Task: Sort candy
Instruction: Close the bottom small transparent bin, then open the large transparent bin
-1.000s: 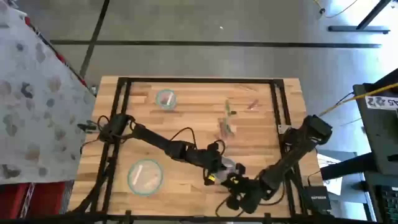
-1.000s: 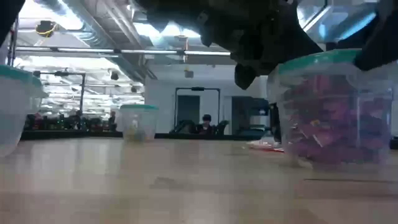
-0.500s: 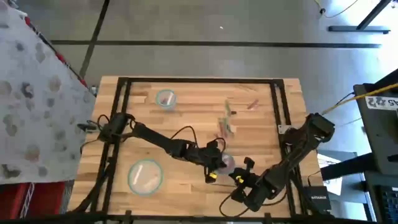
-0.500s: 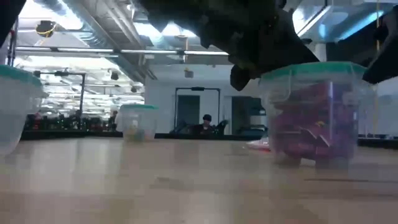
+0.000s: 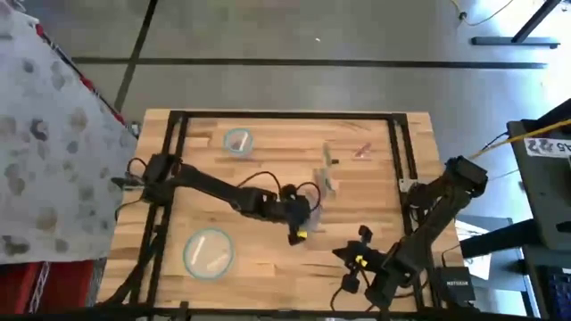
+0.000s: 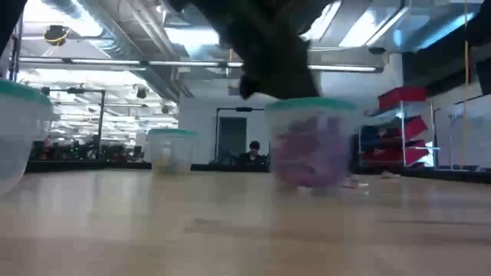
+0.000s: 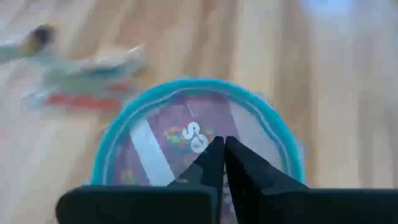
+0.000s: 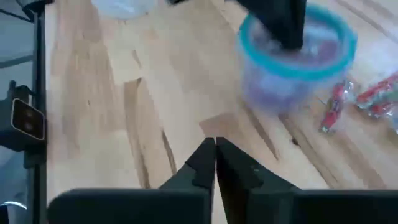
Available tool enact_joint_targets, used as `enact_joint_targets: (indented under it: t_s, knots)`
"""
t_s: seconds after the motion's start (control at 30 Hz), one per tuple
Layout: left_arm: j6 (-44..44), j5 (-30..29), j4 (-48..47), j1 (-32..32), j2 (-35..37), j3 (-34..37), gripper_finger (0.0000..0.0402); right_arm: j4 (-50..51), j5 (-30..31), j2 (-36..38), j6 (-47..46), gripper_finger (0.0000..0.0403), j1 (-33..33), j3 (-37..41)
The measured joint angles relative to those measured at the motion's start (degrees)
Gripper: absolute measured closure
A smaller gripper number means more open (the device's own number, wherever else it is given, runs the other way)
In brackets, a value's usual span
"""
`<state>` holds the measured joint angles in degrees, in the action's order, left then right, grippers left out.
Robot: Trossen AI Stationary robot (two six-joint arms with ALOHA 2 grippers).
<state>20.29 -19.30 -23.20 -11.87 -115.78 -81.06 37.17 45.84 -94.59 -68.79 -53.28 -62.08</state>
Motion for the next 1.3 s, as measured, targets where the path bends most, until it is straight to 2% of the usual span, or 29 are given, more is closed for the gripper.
enact_joint_targets:
  t_s: [0.17, 0.27, 0.47, 0.7, 0.83, 1.3]
  knots:
    - [1.9, -4.3, -17.8, 1.1, 3.2, 0.0, 0.0401, -0.2, -0.4, 0.0, 0.0, 0.0401, -0.5, 0.0]
    - [2.8, -7.8, -35.1, 1.4, 4.7, 0.0, 0.0402, -0.5, -0.3, 0.0, 0.0, 0.0401, -1.5, 0.0]
    - [11.0, -10.2, -56.7, 1.9, 7.1, 1.7, 0.0401, -1.3, 0.1, 0.0, -0.4, 0.0401, -3.2, -0.1]
    - [13.9, -11.0, -54.2, 3.2, 15.1, 12.3, 0.0402, -1.6, 1.0, 0.0, -0.6, 0.0401, -3.8, -0.1]
    - [15.8, -10.9, -53.1, 3.5, 19.3, 15.8, 0.0401, -1.6, 1.2, 0.0, -0.5, 0.0401, -3.7, -0.1]
    - [18.9, -13.7, -54.5, 1.6, 36.7, 14.3, 0.0402, -1.5, 4.1, 0.0, 0.2, 0.0401, -3.4, -0.1]
